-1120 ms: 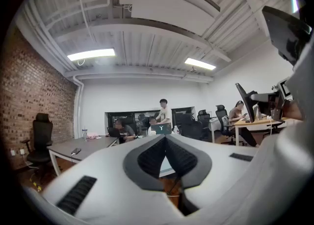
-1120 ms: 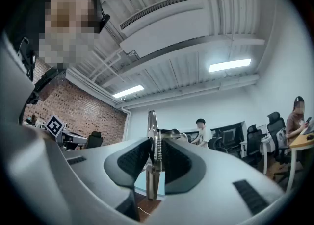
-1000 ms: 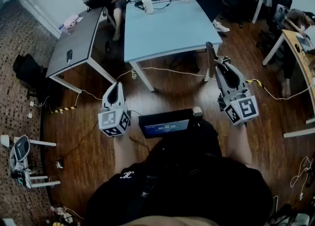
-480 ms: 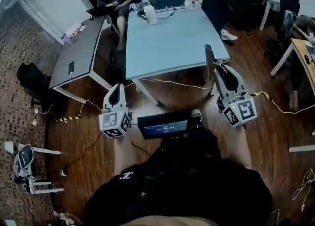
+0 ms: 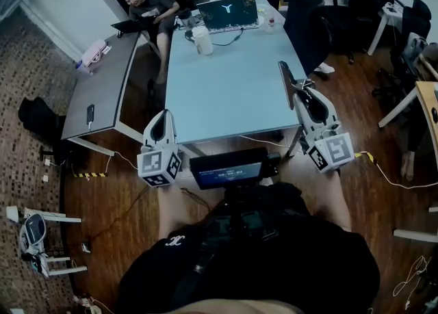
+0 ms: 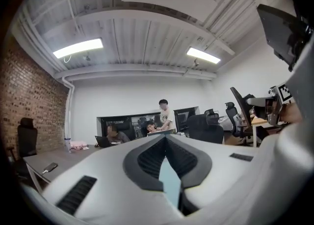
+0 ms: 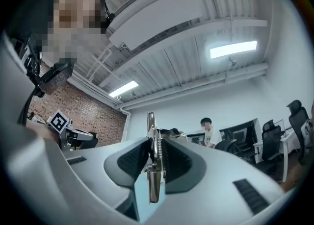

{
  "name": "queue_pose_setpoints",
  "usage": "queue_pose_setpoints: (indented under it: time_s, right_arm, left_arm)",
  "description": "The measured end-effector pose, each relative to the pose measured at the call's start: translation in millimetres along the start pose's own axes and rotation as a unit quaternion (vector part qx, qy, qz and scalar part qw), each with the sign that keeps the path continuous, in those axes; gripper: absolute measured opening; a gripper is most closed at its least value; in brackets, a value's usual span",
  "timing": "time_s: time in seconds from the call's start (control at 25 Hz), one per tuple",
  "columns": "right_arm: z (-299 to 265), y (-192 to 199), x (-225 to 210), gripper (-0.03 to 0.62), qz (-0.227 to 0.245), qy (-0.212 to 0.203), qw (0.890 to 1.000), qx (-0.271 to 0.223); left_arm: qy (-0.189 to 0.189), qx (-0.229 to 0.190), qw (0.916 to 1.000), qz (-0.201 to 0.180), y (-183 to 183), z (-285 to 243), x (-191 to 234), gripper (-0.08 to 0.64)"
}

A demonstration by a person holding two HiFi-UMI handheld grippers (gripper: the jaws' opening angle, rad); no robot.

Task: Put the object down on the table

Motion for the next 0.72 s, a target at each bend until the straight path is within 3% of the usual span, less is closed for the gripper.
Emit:
queue_pose_setpoints:
  time_s: [0.28,0.56,0.72]
  right_arm:
    - [-62.7,37.6,-33.6,0.083,-0.019,-0.033,0.999,0.025]
    - [-99.5,86.7,-38.5,0.083,-0.036,-0.008,0.997,0.069]
    - [-122.0,137.3,-37.8,0.083,-0.055,-0.002,0.991,0.121]
  left_arm:
    - [-0.006,0.014,0.9999,0.006,13.5,-62.1,1.2,-0.005]
    - [-0.003,0.036,0.9993,0.012,27.5,-94.5,29.3,-0.005]
    - [-0.010,0.040,0.9990,0.018,35.8,-108.8,49.9,-0.005]
Point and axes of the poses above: the fingertips, and each gripper's own axes: z backward along the fingers, x to its left, y out of its underside, the point moved 5 cm from there along z, backward along the fingers, and after that the axes turned 6 degrees about -x, right-handed, at the moved point
